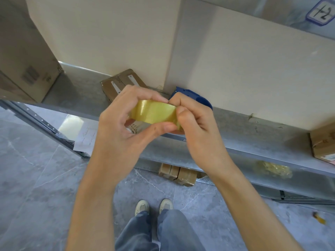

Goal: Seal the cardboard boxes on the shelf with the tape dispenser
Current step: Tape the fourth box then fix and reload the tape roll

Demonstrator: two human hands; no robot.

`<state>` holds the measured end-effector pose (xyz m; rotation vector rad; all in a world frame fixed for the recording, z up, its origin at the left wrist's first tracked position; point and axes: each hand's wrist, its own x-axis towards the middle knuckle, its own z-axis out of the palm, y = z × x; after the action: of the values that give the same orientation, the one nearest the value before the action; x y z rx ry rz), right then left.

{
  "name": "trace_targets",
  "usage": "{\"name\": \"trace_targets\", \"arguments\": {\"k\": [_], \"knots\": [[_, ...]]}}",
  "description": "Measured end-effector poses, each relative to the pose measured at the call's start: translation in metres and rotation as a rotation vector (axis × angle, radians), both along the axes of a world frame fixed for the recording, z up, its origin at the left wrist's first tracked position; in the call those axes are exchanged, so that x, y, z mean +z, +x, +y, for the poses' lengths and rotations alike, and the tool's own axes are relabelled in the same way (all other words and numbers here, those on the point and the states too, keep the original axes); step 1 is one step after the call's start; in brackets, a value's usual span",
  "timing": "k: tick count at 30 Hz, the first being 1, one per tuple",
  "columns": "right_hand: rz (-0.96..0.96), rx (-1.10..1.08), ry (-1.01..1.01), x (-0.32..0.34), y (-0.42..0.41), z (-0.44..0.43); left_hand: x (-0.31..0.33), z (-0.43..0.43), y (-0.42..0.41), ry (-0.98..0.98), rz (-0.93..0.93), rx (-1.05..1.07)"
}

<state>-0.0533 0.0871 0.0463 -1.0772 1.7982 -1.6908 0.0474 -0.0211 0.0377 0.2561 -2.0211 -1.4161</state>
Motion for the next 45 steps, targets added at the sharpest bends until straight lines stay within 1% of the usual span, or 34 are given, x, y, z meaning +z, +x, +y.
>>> {"name": "trace_targets", "arguments": {"k": [5, 11, 14, 21, 33, 37, 42, 45], "knots": [[0.011, -0.006, 0.013, 0.000, 0.000, -0.001, -0.001, 0.000, 0.000, 0.011, -0.005, 0.011], [-0.018, -0.026, 0.012, -0.002, 0.002, 0.002, 0.003, -0.003, 0.000, 0.011, -0.008, -0.028], [0.004, -0.043, 0.001, -0.004, 0.001, 0.002, 0.003, -0.002, 0.000, 0.001, -0.004, -0.044], [0.022, -0.045, -0.054, -0.002, 0.002, 0.000, 0.003, 0.002, -0.004, -0.026, 0.019, 0.003], [0.041, -0.085, -0.044, -0.008, 0.001, -0.006, 0.002, 0.001, -0.005, -0.056, 0.015, 0.035], [0.035, -0.045, -0.013, -0.007, 0.002, -0.001, 0.001, -0.003, -0.005, -0.032, -0.002, 0.023], [0.040, 0.066, 0.062, -0.004, -0.011, 0.008, 0.000, -0.013, -0.002, -0.028, -0.048, -0.065], [-0.043, 0.046, 0.068, 0.003, -0.010, 0.013, 0.000, -0.014, -0.002, -0.027, -0.051, -0.084]]}}
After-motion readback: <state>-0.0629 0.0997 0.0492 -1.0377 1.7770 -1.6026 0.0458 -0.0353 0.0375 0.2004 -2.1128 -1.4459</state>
